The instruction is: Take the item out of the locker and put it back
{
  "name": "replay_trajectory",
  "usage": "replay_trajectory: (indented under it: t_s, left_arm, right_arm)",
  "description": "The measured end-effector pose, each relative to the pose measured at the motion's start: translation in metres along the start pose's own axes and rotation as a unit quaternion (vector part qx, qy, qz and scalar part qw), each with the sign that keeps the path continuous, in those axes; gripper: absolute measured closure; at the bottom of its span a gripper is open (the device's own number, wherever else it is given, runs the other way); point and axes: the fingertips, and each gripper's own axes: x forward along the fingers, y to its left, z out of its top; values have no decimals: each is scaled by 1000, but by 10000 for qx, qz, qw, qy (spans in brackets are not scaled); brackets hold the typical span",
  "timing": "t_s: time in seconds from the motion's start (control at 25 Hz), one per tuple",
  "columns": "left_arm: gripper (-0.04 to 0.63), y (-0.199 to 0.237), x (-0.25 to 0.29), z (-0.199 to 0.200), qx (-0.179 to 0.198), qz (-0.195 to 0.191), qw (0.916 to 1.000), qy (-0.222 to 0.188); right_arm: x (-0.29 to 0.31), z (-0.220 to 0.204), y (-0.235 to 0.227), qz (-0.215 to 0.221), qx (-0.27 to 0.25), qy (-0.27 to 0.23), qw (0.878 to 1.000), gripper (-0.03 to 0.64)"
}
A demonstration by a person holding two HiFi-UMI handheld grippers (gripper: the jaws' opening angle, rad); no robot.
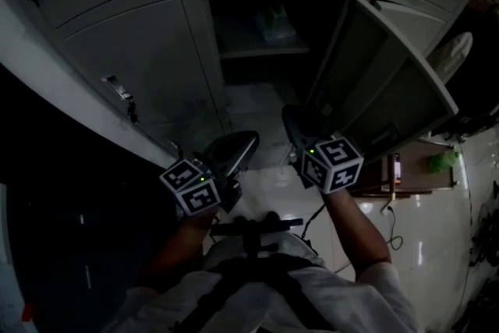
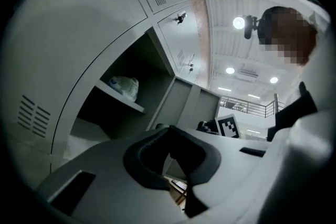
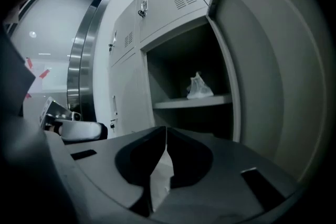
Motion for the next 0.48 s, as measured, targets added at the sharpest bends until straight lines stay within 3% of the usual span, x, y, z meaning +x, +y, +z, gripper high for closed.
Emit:
replay_trajectory:
  t_s: [0.2,0.36,0.48]
  left_arm:
    - [595,9,30,39,493,181,9983,-250]
    - [595,19,50,61,682,267,9967,-346]
    - [595,26,61,74,756,317,9959,-388]
  right_arm:
    - [23,58,-22,-373,-285,-422,9980,615]
    - [45,89,-44,-780,-382,-532,9948,615]
    - [60,103,-56,-996,-453,-515,9927,549]
